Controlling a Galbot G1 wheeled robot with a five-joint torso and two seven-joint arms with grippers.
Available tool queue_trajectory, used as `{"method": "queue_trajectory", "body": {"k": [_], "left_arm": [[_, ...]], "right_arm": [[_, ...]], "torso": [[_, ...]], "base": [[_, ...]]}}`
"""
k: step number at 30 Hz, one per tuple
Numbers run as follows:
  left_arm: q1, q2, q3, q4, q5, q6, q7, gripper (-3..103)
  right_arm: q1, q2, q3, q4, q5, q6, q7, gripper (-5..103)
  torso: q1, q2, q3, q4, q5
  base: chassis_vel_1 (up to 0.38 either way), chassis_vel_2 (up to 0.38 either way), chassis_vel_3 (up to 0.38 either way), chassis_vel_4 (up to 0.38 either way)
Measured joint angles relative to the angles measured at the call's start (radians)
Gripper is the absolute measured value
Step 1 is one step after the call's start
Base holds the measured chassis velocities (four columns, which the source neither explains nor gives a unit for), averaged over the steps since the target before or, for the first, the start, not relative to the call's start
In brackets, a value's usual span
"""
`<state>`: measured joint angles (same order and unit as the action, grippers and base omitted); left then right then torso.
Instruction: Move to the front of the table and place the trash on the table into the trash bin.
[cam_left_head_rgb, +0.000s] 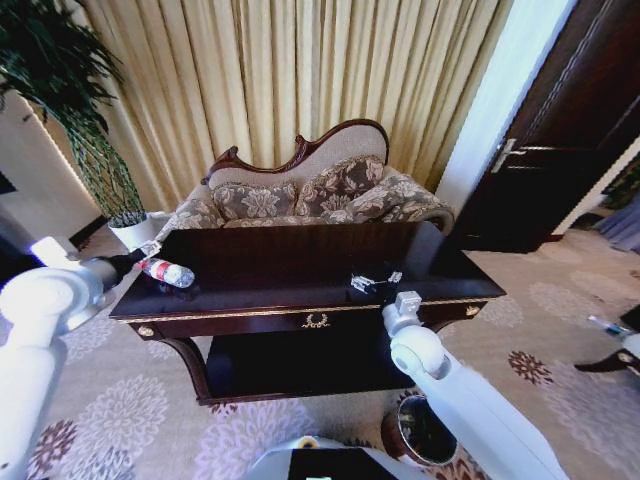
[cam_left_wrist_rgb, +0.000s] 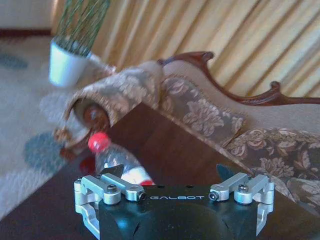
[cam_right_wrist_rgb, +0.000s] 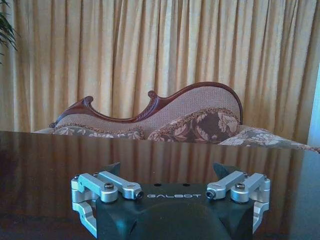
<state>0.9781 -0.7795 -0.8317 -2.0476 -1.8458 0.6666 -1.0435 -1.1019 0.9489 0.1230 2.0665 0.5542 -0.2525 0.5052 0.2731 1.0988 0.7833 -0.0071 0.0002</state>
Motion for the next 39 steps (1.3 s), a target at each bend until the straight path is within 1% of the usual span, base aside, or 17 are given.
{"method": "queue_trajectory", "body": {"k": [2, 3, 4, 5, 6, 8, 11, 22, 39], "left_arm": [[-0.004, -0.002, 0.001, -0.004, -0.073, -0.013, -0.088, 100], [-0.003, -0.002, 0.001, -0.006, -0.084, -0.017, -0.105, 100], [-0.003, -0.002, 0.001, -0.006, -0.084, -0.017, -0.105, 100], [0.005, -0.002, -0.001, -0.011, -0.105, -0.025, -0.136, 100], [0.005, -0.002, -0.001, -0.011, -0.105, -0.025, -0.136, 100], [0.013, -0.002, -0.002, -0.003, -0.122, -0.038, -0.164, 100], [0.002, -0.005, 0.006, 0.019, -0.134, -0.045, -0.176, 100], [-0.054, -0.015, 0.048, 0.084, -0.127, -0.059, -0.177, 100], [-0.069, -0.019, 0.034, 0.143, -0.133, -0.059, -0.171, 100]], "right_arm": [[0.001, 0.004, -0.005, -0.005, -0.002, 0.001, -0.001, 100], [0.001, 0.005, -0.006, -0.007, -0.004, 0.001, -0.001, 100], [0.001, 0.005, -0.006, -0.007, -0.004, 0.001, -0.001, 100], [0.002, 0.007, -0.009, -0.012, -0.007, 0.002, -0.003, 100], [0.002, 0.007, -0.009, -0.012, -0.007, 0.002, -0.003, 100], [0.004, 0.013, -0.015, -0.019, -0.011, 0.003, -0.006, 100], [0.005, 0.020, -0.018, -0.023, -0.014, 0.004, -0.007, 100], [0.005, 0.026, -0.016, -0.032, -0.020, 0.009, -0.008, 100], [0.004, 0.024, -0.015, -0.041, -0.026, 0.017, -0.007, 100]], "torso": [[0.000, 0.000, 0.000, 0.0002, -0.0001], [0.000, 0.000, 0.000, 0.0002, -0.0001], [0.000, 0.000, 0.000, 0.0002, -0.0001], [0.000, 0.000, 0.000, 0.0002, -0.0002], [0.000, 0.000, 0.000, 0.0002, -0.0002], [0.000, 0.000, 0.000, 0.0003, -0.0001], [0.000, 0.000, 0.000, 0.0002, -0.0002], [0.000, 0.000, 0.000, 0.0000, -0.0002], [0.000, 0.000, 0.000, 0.0001, -0.0002]], "base": [[0.000, 0.000, 0.000, 0.000], [0.000, 0.000, 0.000, 0.000], [0.000, 0.000, 0.000, 0.000], [0.000, 0.000, 0.000, 0.000], [0.000, 0.000, 0.000, 0.000], [0.000, 0.000, 0.000, 0.000], [0.000, 0.000, 0.000, 0.000], [0.000, 0.000, 0.000, 0.000], [0.000, 0.000, 0.000, 0.000]]}}
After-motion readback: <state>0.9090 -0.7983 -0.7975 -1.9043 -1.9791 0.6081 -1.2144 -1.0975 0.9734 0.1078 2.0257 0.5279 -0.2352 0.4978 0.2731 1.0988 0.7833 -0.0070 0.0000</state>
